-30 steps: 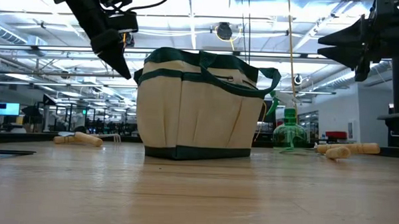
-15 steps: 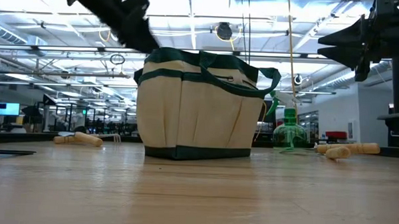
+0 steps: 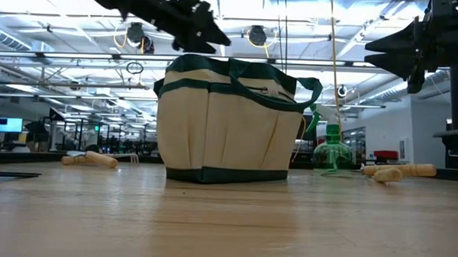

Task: Pick & Place Garden tools in Gardening bag
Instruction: Put the red gloves into the gardening bag

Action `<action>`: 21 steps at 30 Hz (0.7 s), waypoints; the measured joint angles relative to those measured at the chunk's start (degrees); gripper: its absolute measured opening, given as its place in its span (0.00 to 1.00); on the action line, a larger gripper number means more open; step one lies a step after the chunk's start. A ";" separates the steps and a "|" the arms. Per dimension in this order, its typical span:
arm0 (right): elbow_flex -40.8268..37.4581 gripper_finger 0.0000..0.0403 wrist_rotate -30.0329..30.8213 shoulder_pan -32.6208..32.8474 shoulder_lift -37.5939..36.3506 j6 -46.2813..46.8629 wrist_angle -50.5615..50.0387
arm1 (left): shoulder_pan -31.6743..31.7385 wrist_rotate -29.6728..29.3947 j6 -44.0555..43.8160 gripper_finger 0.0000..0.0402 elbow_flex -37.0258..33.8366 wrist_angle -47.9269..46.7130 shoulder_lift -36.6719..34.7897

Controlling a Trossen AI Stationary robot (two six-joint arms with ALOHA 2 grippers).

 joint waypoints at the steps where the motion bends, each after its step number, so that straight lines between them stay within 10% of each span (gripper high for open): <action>1: 0.00 0.33 0.01 0.00 0.00 0.00 0.01 | 0.17 0.81 1.22 0.99 1.51 -0.66 1.42; 11: 0.00 0.33 -0.15 0.01 0.02 -0.02 -0.04 | 2.85 3.56 13.97 0.99 19.75 -23.88 13.24; 21: 0.00 0.33 -0.20 0.00 0.01 -0.01 -0.33 | 4.59 5.77 10.90 0.99 27.28 -25.46 22.34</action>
